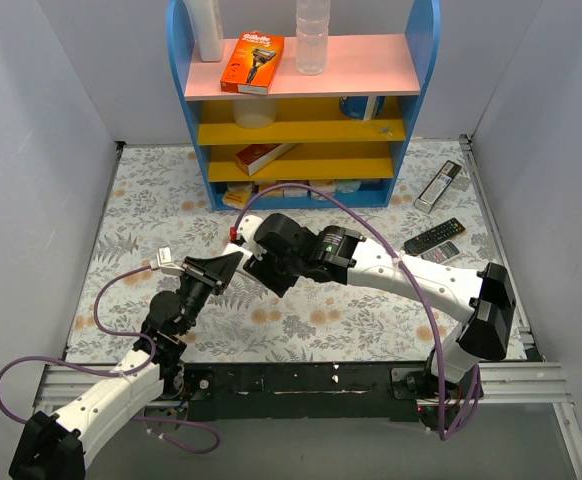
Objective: Load the batteries into the remote control
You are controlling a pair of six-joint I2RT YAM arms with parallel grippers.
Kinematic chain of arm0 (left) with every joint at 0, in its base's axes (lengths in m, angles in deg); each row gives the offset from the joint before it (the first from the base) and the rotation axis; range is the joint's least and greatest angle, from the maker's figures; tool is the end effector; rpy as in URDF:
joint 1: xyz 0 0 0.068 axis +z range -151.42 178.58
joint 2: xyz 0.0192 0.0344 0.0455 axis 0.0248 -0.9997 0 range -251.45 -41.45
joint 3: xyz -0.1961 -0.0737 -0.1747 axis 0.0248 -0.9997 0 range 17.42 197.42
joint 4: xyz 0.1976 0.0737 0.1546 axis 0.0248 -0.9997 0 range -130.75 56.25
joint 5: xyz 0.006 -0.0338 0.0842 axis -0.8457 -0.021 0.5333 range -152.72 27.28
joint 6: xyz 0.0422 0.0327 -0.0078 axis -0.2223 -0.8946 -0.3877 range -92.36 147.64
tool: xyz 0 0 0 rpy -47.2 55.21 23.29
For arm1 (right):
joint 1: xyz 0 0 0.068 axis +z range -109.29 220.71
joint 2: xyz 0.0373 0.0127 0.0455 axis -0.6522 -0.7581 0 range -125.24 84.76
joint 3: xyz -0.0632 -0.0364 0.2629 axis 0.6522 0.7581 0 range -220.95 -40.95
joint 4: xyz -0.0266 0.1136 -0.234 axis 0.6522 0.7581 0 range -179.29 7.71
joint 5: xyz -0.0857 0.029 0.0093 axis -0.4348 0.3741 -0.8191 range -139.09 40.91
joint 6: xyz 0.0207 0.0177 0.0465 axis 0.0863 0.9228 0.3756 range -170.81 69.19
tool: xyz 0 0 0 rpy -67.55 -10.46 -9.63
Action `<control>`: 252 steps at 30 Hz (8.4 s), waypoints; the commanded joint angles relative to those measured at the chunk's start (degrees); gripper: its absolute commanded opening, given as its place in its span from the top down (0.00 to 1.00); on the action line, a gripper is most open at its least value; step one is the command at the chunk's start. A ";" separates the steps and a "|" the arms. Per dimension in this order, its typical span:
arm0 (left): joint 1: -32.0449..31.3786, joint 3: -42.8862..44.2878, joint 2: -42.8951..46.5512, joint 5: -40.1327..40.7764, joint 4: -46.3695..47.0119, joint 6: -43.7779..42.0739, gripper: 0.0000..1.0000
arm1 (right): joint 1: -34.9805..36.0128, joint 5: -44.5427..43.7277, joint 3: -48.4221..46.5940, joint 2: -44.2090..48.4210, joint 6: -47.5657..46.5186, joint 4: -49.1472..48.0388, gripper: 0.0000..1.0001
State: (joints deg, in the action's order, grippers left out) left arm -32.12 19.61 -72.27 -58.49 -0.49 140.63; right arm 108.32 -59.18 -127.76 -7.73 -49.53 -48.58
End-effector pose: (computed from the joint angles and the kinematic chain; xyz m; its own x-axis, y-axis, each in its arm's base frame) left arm 0.1272 -0.0725 0.1929 -0.4376 -0.8079 0.3948 -0.1103 -0.3875 -0.9152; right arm 0.1415 0.3272 0.3338 -0.2950 -0.6584 -0.6925 -0.8580 0.5015 -0.1113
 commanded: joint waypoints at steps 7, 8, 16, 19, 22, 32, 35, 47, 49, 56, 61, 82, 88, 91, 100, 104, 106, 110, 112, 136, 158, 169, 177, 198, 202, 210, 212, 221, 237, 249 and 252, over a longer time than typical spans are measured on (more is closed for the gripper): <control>-0.24 -3.51 0.77 0.87 2.43 29.66 1.00 | -0.03 -0.37 -3.20 -1.64 -1.10 1.57 0.39; -0.24 -3.51 0.86 0.96 2.25 29.66 1.00 | -0.11 -0.37 -3.28 -1.64 -1.02 1.57 0.37; -0.24 -3.87 0.77 1.13 1.99 29.92 1.00 | -0.20 -0.99 -3.46 -2.08 -1.10 1.57 0.37; -0.24 -4.30 0.42 1.22 1.81 29.57 1.00 | -0.29 -1.25 -3.28 -1.91 -1.10 1.30 0.38; -0.24 -4.75 -0.02 1.31 2.08 26.94 1.00 | -0.64 -1.08 -2.76 -1.56 -0.84 1.13 0.37; -0.24 -6.68 -1.34 0.69 2.26 20.96 1.00 | -3.89 5.16 7.87 8.18 2.85 -9.49 0.12; -0.24 -5.80 -1.25 0.43 1.55 19.55 1.00 | -4.07 6.66 12.18 10.30 1.63 -14.24 0.05; -0.15 -3.87 0.07 -0.36 -1.26 17.44 1.00 | -4.07 7.63 12.89 7.42 -1.10 -19.09 0.04; -0.24 -3.25 0.50 -0.45 -2.31 17.09 1.00 | -4.07 6.75 12.54 6.27 -2.77 -18.83 0.04; -0.24 -2.64 0.60 -0.45 -3.20 16.74 1.00 | -4.07 8.50 11.31 3.98 -4.00 -17.86 0.04; -0.24 -2.37 -0.11 -0.63 -2.93 16.56 1.00 | -4.07 9.47 10.87 3.02 -4.62 -17.86 0.14; -0.24 12.27 9.20 9.80 -38.20 -9.44 0.02 | -4.33 10.26 13.15 1.17 -8.13 -16.89 0.88; -0.15 23.28 11.23 22.72 -56.44 -18.76 0.02 | -4.42 10.79 13.33 -2.25 -8.66 -16.80 0.87; -0.15 29.52 11.23 26.69 -62.68 -23.24 0.02 | -4.42 10.88 13.94 -4.27 -9.01 -17.50 0.86; -0.24 34.45 15.26 32.08 -65.08 -38.17 0.02 | -4.33 11.05 15.70 -10.52 -12.79 -19.00 0.79; -0.24 33.23 17.37 30.75 -63.32 -41.53 0.02 | -4.33 12.89 16.05 -12.54 -14.11 -19.53 0.75; -0.24 32.09 18.17 30.58 -62.35 -42.67 0.02 | -4.25 13.34 15.70 -13.68 -14.72 -19.61 0.72; -0.24 30.06 20.45 30.14 -61.73 -43.11 0.02 | -4.25 14.13 15.35 -15.26 -14.99 -19.70 0.65; -0.24 29.27 21.33 28.04 -61.03 -43.38 0.02 | -4.25 14.48 15.52 -15.70 -14.90 -19.88 0.61; -0.24 24.79 16.68 14.16 -53.04 -43.38 0.02 | -4.42 12.11 21.05 -2.53 -11.39 -15.50 0.30; -0.24 23.03 14.30 7.20 -46.97 -45.84 0.02 | -4.68 13.51 23.17 -7.79 -13.58 -13.99 0.87; -0.24 22.94 13.87 5.97 -46.70 -46.37 0.02 | -5.21 13.43 22.56 -9.90 -14.11 -14.69 0.99; -0.24 22.59 12.81 1.76 -42.49 -46.11 0.02 | -7.23 16.76 22.55 -6.39 -12.53 -15.31 0.99; -0.24 21.97 10.61 -0.71 -38.97 -43.38 0.02 | -10.22 15.72 21.95 -3.75 -10.07 -12.41 0.55; -0.24 21.97 10.61 -0.36 -39.14 -43.12 0.02 | -8.82 13.78 20.89 -5.51 -10.51 -11.09 0.55; -0.24 22.15 10.70 0.16 -39.94 -42.77 0.02 | -7.59 11.76 18.78 -9.02 -11.39 -9.86 0.63; -0.24 22.06 10.79 0.17 -40.11 -42.76 0.02 | -7.41 11.58 18.34 -9.81 -11.47 -9.77 0.65; -0.24 22.15 10.70 0.25 -40.11 -42.76 0.02 | -6.62 10.88 17.55 -12.80 -11.74 -9.86 0.78; -0.24 18.73 11.14 -4.05 -33.61 -42.24 0.02 | -13.11 25.45 20.36 1.07 -4.71 -18.20 0.99; -0.24 13.80 9.13 -21.79 -15.77 -46.63 0.02 | -19.89 47.17 29.58 15.84 8.74 -40.08 0.99; -0.24 14.24 7.20 -25.39 -14.01 -47.07 0.02 | -20.15 50.25 30.55 17.60 10.06 -43.43 0.99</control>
State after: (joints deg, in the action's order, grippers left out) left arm -32.29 33.93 -62.85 -75.78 -20.31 95.78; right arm 88.47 -16.80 -98.38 7.15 -43.89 -82.83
